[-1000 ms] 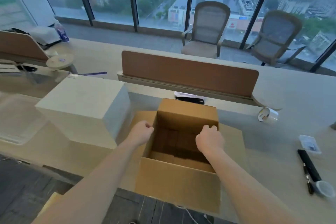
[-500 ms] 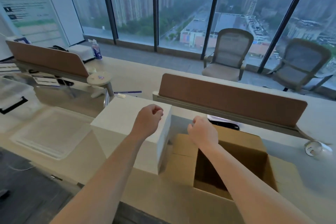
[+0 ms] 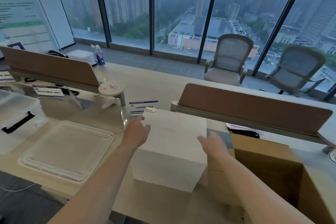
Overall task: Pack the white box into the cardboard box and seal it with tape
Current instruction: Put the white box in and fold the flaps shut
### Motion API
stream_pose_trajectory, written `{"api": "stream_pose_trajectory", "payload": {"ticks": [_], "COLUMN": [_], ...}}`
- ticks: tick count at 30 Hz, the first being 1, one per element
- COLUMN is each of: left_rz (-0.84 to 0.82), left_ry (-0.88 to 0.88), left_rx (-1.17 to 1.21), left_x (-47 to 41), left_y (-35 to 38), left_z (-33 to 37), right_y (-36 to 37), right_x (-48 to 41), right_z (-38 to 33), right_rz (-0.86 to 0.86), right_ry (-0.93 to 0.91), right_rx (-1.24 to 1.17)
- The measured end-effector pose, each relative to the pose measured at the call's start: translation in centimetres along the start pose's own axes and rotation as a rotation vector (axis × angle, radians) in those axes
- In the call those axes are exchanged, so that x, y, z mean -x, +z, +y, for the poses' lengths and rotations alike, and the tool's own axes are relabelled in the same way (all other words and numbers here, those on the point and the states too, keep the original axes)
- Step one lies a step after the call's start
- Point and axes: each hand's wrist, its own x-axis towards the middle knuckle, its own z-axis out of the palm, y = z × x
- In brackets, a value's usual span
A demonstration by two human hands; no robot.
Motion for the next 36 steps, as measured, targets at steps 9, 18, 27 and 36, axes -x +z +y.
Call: {"api": "stream_pose_trajectory", "payload": {"ticks": [9, 18, 27, 36], "left_rz": [-0.23, -0.275, -0.243, -0.275], "left_ry": [-0.141, -0.17, -0.077, 0.036], "left_rx": [0.235, 0.466, 0.459, 0.433], "left_x": [-1.7, -1.6, -1.3, 1.7], "left_y": [0.2, 0.8, 0.0, 4.2], "left_z": [-4.9, -5.0, -1.6, 8.7], "right_y": [2.9, 4.1, -0.4, -11.7], "right_x": [-1.9, -1.5, 0.3, 1.6], "right_z": [0.7, 0.8, -0.3, 4.4], "right_rz": [-0.068, -0.022, 0.018, 0.139], "right_ry": [0.193, 0.177, 0.144, 0.146], "right_rx": [-0.224, -0.419, -0.501, -0.505]}}
